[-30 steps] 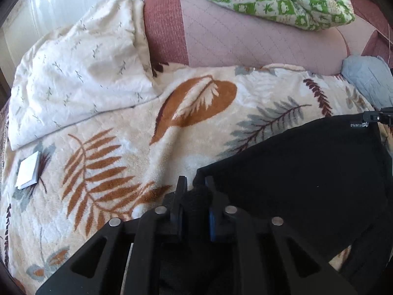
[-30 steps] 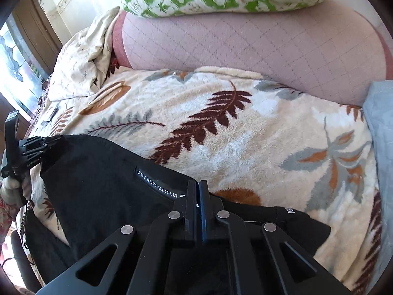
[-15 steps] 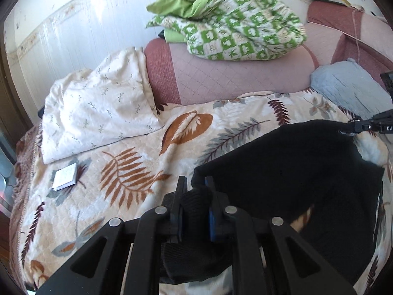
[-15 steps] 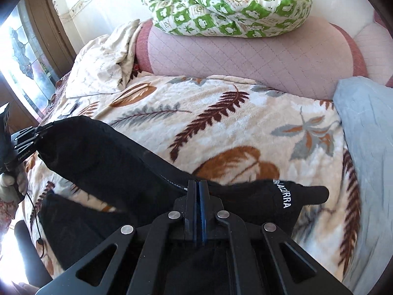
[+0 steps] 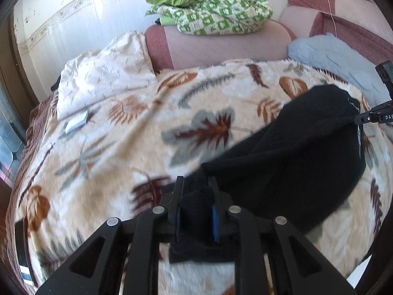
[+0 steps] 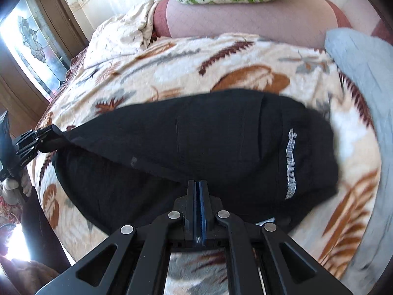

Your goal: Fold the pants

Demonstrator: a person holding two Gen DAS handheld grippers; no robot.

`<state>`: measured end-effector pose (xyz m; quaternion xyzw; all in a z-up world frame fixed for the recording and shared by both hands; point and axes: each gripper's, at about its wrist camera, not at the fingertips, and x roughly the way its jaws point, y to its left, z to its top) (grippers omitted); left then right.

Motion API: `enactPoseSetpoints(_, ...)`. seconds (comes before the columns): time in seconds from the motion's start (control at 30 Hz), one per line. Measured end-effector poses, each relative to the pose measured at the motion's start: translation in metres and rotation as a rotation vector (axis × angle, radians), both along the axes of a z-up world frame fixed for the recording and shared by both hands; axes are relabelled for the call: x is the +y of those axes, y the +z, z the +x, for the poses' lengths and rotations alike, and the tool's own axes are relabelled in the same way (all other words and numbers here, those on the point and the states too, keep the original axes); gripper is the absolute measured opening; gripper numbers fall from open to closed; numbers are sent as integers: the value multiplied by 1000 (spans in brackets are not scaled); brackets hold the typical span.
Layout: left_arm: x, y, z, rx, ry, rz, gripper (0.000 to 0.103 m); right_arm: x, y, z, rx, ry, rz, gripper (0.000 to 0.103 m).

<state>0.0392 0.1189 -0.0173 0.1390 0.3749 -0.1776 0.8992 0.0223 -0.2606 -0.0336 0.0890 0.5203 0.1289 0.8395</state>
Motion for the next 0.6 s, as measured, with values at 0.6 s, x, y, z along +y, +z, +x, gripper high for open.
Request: enactPoseSetpoints(0.6,98,12,-18,81,305,-329,62,55,32,-30,-85,21,-69,16)
